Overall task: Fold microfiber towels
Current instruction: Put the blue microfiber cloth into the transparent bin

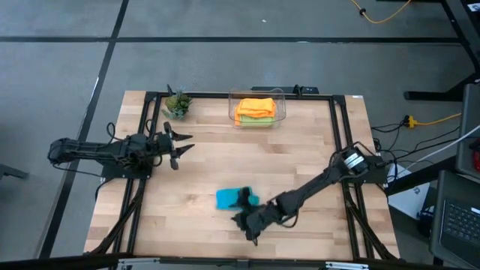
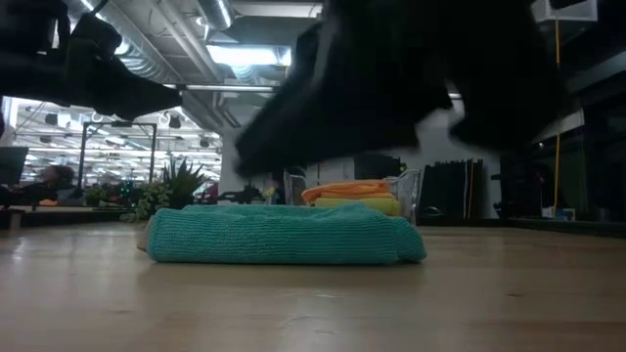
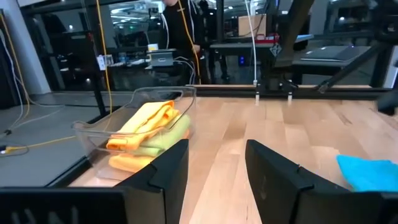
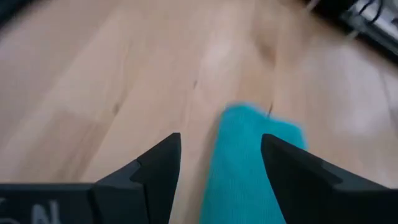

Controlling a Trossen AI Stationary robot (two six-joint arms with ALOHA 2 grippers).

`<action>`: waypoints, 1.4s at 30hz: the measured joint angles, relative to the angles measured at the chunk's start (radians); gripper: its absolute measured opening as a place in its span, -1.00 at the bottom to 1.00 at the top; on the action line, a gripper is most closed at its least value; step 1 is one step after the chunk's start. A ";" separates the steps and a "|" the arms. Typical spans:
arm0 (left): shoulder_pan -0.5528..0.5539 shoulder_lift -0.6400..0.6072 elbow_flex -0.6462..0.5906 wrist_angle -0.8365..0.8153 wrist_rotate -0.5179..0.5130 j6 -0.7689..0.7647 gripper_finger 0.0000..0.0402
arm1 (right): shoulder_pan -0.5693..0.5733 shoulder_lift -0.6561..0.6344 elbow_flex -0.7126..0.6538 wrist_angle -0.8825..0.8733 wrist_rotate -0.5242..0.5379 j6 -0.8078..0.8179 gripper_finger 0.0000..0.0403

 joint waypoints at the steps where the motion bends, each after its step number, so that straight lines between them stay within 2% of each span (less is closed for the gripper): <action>1: 0.000 0.000 0.000 -0.001 -0.001 0.000 -0.25 | 0.008 0.020 0.026 -0.035 0.016 -0.017 0.12; 6: 0.000 0.000 0.000 -0.001 -0.003 0.010 -0.25 | 0.016 0.114 0.177 -0.361 0.060 0.116 0.12; 10: 0.000 0.000 0.000 -0.002 -0.003 0.012 -0.25 | 0.016 0.165 0.253 -0.549 0.198 0.207 0.12; 14: 0.000 0.000 0.000 -0.002 -0.003 0.012 -0.25 | -0.005 0.177 0.265 -0.552 0.127 0.215 0.12; 23: 0.000 0.000 0.000 -0.002 -0.004 0.014 -0.25 | -0.125 0.182 0.269 -0.566 -0.108 0.169 0.12; 27: 0.000 0.000 0.000 -0.002 -0.004 0.014 -0.25 | -0.191 0.180 0.260 -0.563 -0.277 0.167 0.12; 29: 0.000 0.000 0.000 -0.002 -0.004 0.014 -0.25 | -0.215 0.178 0.250 -0.556 -0.320 0.163 0.12; 32: 0.000 0.001 0.000 -0.002 -0.004 0.014 -0.25 | -0.231 0.176 0.237 -0.544 -0.322 0.161 0.12; 37: 0.000 0.001 0.000 -0.002 -0.004 0.014 -0.25 | -0.239 0.175 0.230 -0.529 -0.225 0.169 0.10; 42: 0.000 0.001 0.000 -0.002 -0.004 0.014 -0.25 | -0.252 0.181 0.230 -0.530 -0.195 0.173 -0.11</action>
